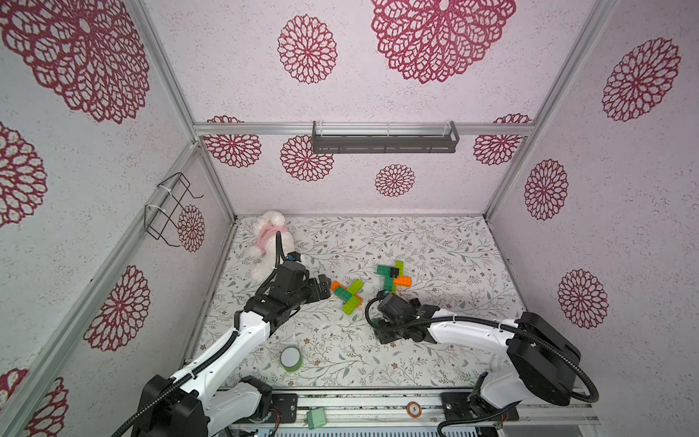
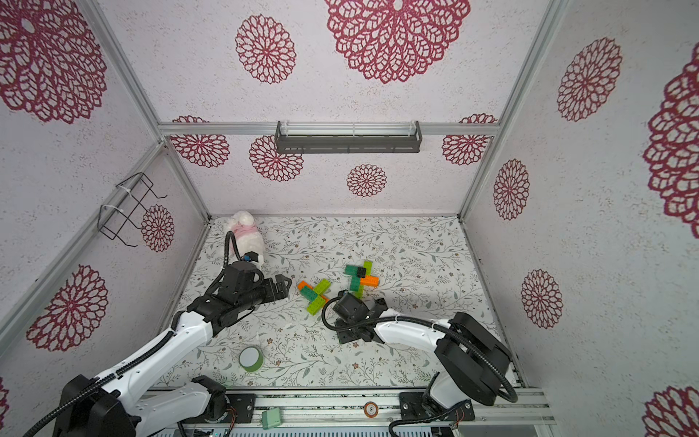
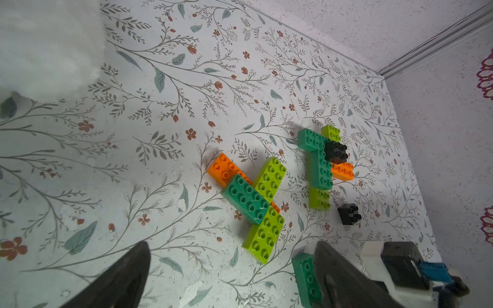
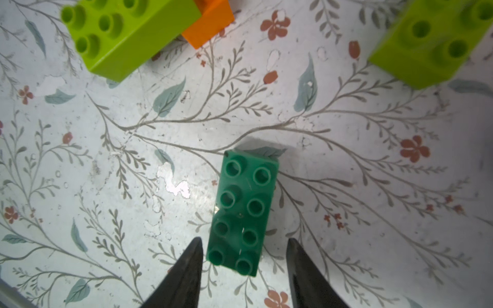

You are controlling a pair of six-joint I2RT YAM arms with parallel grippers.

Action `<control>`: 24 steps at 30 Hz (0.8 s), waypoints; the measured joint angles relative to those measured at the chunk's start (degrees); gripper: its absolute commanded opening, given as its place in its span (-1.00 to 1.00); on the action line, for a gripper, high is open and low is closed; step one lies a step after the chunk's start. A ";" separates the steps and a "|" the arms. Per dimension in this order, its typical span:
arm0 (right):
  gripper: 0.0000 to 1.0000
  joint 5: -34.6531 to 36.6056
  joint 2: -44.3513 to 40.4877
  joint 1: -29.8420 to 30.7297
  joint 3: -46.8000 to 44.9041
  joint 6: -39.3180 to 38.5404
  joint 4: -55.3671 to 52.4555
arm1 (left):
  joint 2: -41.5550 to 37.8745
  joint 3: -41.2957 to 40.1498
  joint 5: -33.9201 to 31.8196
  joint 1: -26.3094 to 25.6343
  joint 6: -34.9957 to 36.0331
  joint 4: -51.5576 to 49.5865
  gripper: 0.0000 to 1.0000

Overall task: Assemble a small pinwheel with lego
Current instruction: Pick up the lego brick from the center of the board.

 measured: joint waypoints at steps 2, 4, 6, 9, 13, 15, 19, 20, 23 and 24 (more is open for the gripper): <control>-0.04 1.16 0.37 0.98 0.00 0.52 0.04 | 0.00 0.02 0.00 0.00 -0.22 0.00 0.94; -0.09 2.01 0.68 1.68 0.00 1.01 0.11 | 0.02 0.17 0.02 0.02 -0.37 -0.04 0.94; -0.16 2.84 0.90 2.23 -0.02 1.46 0.15 | 0.02 0.61 -0.02 0.07 -0.42 -0.33 0.94; -0.19 3.96 1.09 2.93 -0.04 1.95 0.15 | 0.02 1.55 -0.13 0.11 -0.39 -0.90 0.94; -0.21 4.98 1.49 3.37 -0.04 2.34 0.15 | 0.02 2.51 -0.44 0.17 -0.39 -1.64 0.94; -0.21 5.42 1.90 3.54 -0.04 2.43 0.17 | 0.07 3.02 -0.46 0.24 -0.39 -2.10 0.94; -0.29 5.70 2.95 3.69 -0.11 2.43 0.28 | 0.22 4.50 -0.42 0.37 -0.37 -2.99 0.94; -0.34 5.90 2.99 3.72 -0.11 2.45 0.44 | 0.22 4.83 -0.42 0.39 -0.35 -3.02 0.94; -0.51 6.36 2.80 3.74 -0.17 2.19 0.98 | 0.22 5.33 -0.28 0.50 -0.09 -2.99 0.94; -0.58 6.64 2.54 3.74 -0.28 1.70 1.09 | 0.22 5.38 0.15 0.59 0.13 -3.04 0.94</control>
